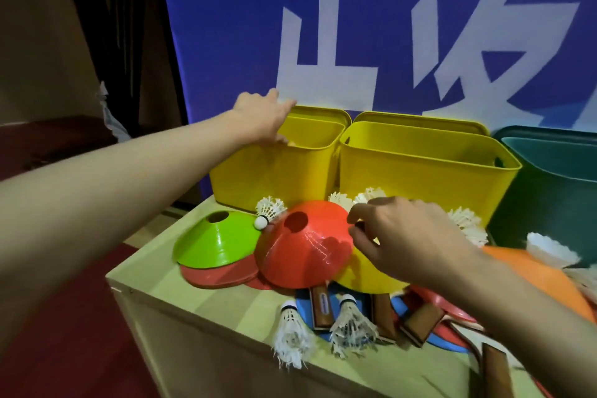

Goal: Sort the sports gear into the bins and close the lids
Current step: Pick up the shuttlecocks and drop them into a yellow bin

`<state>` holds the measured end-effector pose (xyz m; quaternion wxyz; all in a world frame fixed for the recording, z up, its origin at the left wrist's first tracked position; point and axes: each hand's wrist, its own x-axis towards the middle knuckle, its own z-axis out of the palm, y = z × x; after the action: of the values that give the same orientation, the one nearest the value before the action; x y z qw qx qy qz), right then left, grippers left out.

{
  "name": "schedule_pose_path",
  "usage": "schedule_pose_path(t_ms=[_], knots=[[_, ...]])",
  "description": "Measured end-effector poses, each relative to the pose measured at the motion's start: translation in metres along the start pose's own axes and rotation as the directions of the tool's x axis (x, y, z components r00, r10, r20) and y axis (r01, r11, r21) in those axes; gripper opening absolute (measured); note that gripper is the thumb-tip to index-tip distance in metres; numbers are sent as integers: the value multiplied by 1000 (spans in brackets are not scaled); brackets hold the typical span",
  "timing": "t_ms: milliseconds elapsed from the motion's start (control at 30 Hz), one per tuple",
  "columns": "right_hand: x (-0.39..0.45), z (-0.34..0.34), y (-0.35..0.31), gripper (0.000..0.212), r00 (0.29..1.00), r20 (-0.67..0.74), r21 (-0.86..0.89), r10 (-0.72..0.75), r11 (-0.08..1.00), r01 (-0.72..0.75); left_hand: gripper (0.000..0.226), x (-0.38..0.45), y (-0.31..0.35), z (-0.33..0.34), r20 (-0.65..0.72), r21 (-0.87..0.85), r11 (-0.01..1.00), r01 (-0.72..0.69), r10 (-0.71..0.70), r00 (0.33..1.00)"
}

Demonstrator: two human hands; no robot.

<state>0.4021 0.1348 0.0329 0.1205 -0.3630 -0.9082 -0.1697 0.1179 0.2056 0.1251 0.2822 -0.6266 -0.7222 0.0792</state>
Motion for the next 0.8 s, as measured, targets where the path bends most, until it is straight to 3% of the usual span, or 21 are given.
schedule_pose_path(t_ms=[100,233,400,533,800], knots=[[-17,6,-3,48,994,40,49,-105,993,103,62,-39,12,-1,-61,81,992,-95,100,993],[-36,22,-11,56,962,168,180,-213,966,183,45,-94,17,14,-61,70,984,-163,167,984],[-55,39,-23,48,942,184,238,-281,942,234,50,-106,27,63,204,-123,992,-25,50,978],[-65,44,-26,36,939,177,218,-294,942,254,52,-86,32,95,275,-230,968,105,-39,961],[-70,58,-19,16,965,49,81,-259,964,255,52,-73,59,114,348,-237,959,156,-66,935]])
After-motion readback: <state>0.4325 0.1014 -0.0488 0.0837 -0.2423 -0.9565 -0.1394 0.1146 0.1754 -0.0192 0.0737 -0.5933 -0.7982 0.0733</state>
